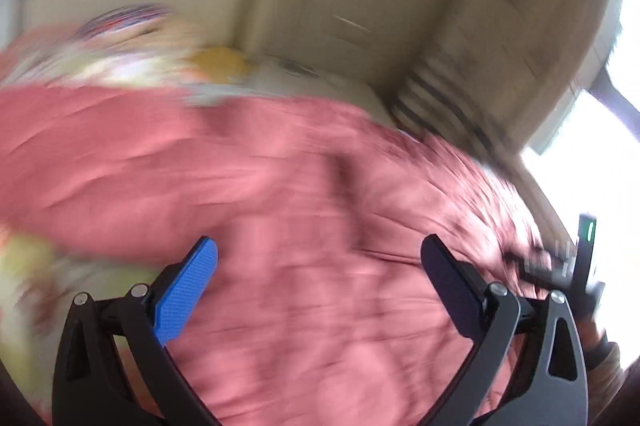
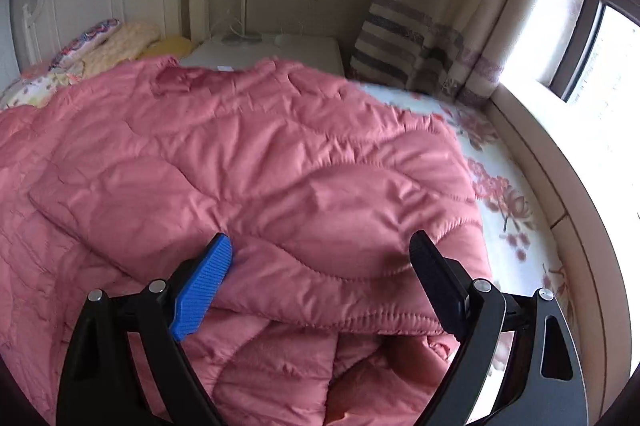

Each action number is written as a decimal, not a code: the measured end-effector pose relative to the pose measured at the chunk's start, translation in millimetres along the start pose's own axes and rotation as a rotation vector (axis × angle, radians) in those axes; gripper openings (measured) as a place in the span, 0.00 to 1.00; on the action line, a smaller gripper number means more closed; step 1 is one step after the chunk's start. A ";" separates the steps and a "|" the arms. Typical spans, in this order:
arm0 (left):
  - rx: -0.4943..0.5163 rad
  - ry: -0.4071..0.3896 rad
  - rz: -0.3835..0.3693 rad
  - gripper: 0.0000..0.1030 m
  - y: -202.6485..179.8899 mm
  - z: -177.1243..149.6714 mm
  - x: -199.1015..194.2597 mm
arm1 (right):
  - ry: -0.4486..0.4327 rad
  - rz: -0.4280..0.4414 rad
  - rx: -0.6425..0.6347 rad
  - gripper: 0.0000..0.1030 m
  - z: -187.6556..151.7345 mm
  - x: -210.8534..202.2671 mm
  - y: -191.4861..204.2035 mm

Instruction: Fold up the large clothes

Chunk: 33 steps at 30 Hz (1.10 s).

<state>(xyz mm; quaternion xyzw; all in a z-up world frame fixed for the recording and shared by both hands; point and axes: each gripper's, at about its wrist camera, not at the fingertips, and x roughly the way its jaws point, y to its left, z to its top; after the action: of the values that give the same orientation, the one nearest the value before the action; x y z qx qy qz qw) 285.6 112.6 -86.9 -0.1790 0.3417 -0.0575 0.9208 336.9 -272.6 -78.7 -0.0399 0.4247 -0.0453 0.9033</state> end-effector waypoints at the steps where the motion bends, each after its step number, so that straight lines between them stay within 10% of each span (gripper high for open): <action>1: -0.062 -0.019 0.020 0.98 22.7 2.1 -9.1 | 0.011 0.010 0.016 0.84 -3.2 5.2 -2.0; 9: -0.708 -0.323 0.141 0.98 219.4 9.9 -85.8 | 0.010 0.045 0.049 0.84 -2.8 8.2 -8.0; 13: -0.762 -0.370 0.214 0.95 255.7 30.6 -85.6 | 0.010 0.049 0.054 0.84 -2.6 8.0 -8.6; 15: -0.757 -0.344 0.214 0.55 258.9 44.5 -76.0 | 0.009 0.053 0.056 0.84 -2.2 8.2 -9.1; 16: -0.782 -0.318 0.202 0.11 259.1 47.6 -70.4 | 0.008 0.057 0.060 0.84 -2.1 8.1 -10.3; 18: -0.806 -0.345 0.199 0.09 244.8 55.1 -69.9 | 0.004 0.069 0.070 0.84 -2.1 6.9 -12.1; 27: -0.076 -0.533 0.068 0.12 -47.3 118.9 -67.2 | -0.185 0.159 0.338 0.84 0.3 -35.5 -63.1; 30: 0.176 -0.431 -0.101 0.51 -152.3 94.8 -23.1 | -0.258 0.181 0.451 0.84 -2.3 -58.3 -84.9; 31: 0.252 -0.369 -0.159 0.84 -179.6 83.9 -5.1 | -0.286 0.186 0.487 0.84 -4.6 -68.2 -92.5; 33: 0.469 -0.256 -0.258 0.92 -242.3 35.3 27.8 | -0.332 0.193 0.529 0.84 -9.0 -84.3 -103.8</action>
<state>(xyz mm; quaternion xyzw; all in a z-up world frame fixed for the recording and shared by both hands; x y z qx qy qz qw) 333.5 -108.6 10.3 -0.0090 0.1746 -0.2285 0.9577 271.5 -366.2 -8.5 0.2297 0.2471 -0.0611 0.9394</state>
